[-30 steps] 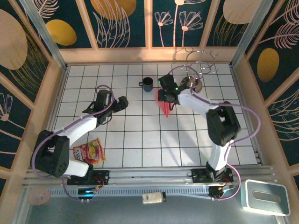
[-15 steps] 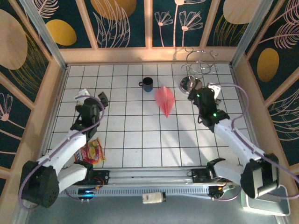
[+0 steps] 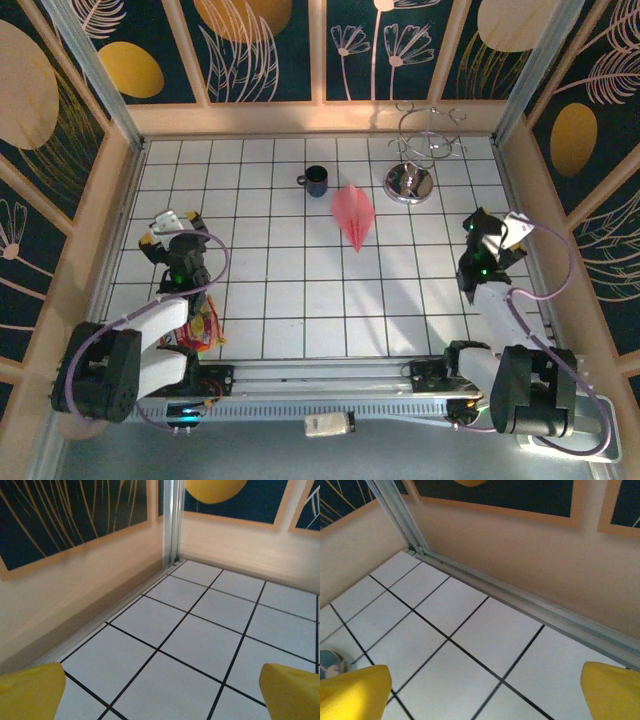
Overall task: Fold a paper plane with a square sheet of paper (pick it up from the middle)
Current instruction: Reset both arms
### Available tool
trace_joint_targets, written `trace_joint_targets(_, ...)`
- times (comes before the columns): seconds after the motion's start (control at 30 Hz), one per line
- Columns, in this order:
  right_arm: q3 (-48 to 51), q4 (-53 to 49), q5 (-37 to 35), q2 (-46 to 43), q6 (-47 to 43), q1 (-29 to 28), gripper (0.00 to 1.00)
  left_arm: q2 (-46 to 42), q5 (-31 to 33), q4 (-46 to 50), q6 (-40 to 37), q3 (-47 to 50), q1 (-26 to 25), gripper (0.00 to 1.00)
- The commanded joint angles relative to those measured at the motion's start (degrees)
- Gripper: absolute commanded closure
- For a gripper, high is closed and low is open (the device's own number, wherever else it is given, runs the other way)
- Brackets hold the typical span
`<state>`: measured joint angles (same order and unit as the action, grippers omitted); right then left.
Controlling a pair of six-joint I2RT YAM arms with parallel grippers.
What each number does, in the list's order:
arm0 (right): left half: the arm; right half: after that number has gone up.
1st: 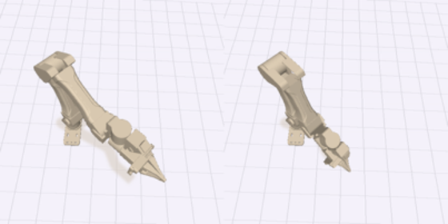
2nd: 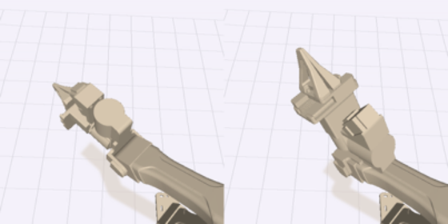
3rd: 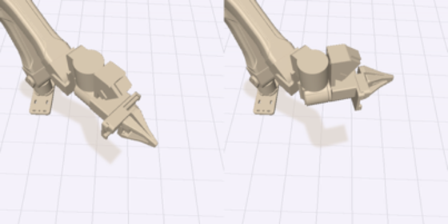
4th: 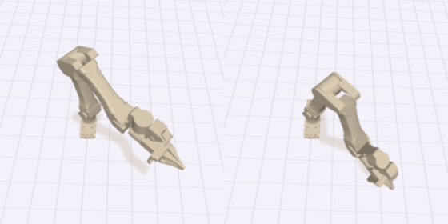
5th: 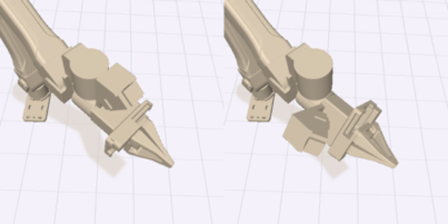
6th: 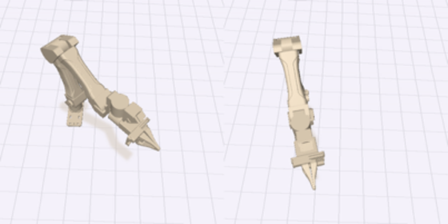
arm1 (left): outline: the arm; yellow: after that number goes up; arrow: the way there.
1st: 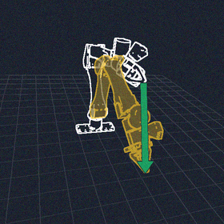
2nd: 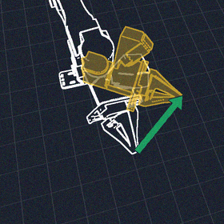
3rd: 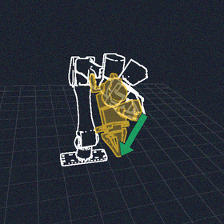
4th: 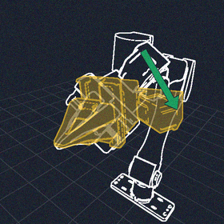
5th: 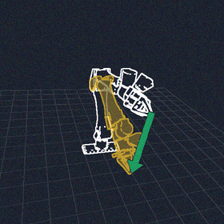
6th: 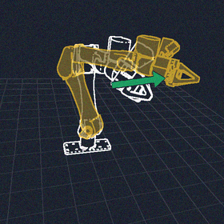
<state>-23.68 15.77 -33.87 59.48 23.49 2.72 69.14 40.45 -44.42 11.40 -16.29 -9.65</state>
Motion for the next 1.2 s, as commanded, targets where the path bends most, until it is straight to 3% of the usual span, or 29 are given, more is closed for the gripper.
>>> trace_joint_targets(0.0, 5.3, 17.1, 0.0, 0.9, -7.1, 0.3, 0.03, 3.3, -8.2, -6.2, -0.9, -1.1, 2.9, 0.01)
trace_joint_targets(0.3, 13.1, 43.4, 12.1, 10.4, -16.8, 0.4, 0.02, 8.7, -29.2, -18.3, -1.5, 2.1, 10.3, 0.01)
trace_joint_targets(0.43, 12.9, 47.8, 16.1, 15.9, -19.3, 0.4, 0.02, 10.3, -34.0, -24.2, -3.0, 3.5, 11.9, 0.01)
trace_joint_targets(0.53, 12.9, 48.4, 18.6, 16.4, -20.7, 0.5, 0.02, 13.9, -35.4, -30.0, -3.0, 4.9, 12.4, 0.01)
trace_joint_targets(0.77, 16.1, 54.5, 27.8, 15.8, -18.8, 0.9, 0.02, 15.2, -36.8, -30.0, -3.6, 4.2, 12.5, 0.01)
trace_joint_targets(1.17, 14.8, 67.3, 28.9, 30.1, -19.8, -0.1, 0.01, 18.5, -36.8, -36.6, -3.4, 6.4, 12.5, 0.01)
